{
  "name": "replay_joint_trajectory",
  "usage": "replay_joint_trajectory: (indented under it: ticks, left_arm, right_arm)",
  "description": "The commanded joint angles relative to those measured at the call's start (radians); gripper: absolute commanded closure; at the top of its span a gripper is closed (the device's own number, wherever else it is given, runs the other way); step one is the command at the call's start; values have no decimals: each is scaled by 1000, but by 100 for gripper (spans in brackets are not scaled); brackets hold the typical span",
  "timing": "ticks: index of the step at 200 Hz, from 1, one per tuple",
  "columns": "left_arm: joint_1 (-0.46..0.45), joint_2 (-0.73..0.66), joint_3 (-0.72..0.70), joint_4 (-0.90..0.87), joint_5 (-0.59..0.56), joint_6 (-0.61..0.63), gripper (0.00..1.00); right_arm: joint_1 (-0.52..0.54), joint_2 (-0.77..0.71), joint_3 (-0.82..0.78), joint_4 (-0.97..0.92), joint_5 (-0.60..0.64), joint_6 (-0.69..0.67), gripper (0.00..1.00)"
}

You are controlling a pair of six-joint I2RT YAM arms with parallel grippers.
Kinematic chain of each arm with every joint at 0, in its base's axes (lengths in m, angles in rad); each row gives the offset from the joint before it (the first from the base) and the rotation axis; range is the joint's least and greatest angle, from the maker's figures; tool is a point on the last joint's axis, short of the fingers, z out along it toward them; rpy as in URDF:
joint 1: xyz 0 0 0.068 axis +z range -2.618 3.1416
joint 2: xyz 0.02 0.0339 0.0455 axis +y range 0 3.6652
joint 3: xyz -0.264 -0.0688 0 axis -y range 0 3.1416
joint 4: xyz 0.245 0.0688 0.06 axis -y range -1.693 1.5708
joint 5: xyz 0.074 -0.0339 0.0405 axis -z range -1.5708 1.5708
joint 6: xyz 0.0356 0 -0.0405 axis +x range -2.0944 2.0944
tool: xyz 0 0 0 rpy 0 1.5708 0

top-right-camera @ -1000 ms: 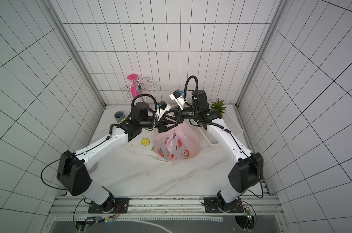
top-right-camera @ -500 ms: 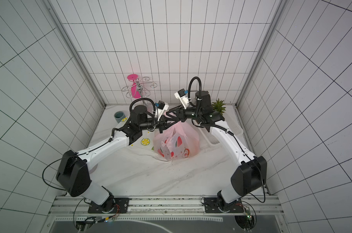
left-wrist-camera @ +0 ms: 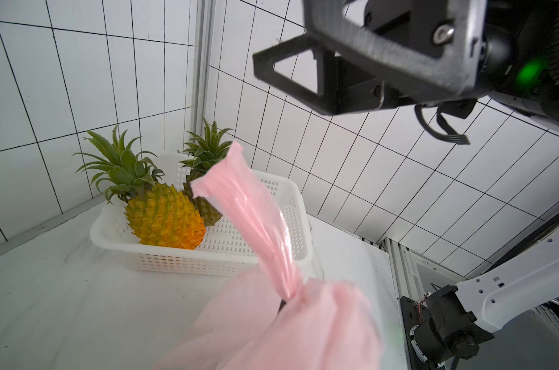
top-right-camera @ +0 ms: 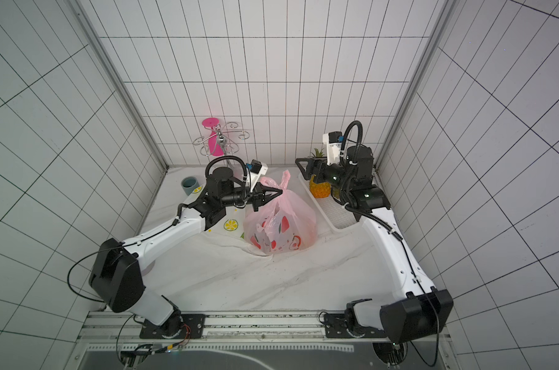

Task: Place the pineapple into a plastic bag & tie a knot
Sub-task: Cross the plastic bag at the center of the board.

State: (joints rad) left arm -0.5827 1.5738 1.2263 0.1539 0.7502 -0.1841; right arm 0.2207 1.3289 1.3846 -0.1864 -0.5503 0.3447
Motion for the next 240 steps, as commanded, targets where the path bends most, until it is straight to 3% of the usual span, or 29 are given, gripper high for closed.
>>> replay_joint_trajectory:
  ticks: [1,59,99,111,142,174,240]
  left_arm:
    - [-3,-27,-1,36,9,13,100]
    - [-4,-26,10,-1,2,32,100]
    - [-9,-19,25,-20,1,43,100]
    - [-10,-17,30,-30,-2,46,100]
    - [-12,-15,30,-40,-14,51,100]
    - [-16,7,26,-69,-26,61,89]
    - [-17,26,2,-64,-32,45,83]
  right_arm:
    - [3,18,-53,21,-48,43,18]
    - [72,84,-21,-3,-117,27,22]
    - [109,110,-2,-13,-140,15,33]
    - [119,114,6,-16,-151,13,47]
    - [126,116,29,-31,-148,10,100]
    - [127,106,64,-32,-145,9,100]
    - [127,94,100,-48,-85,-14,100]
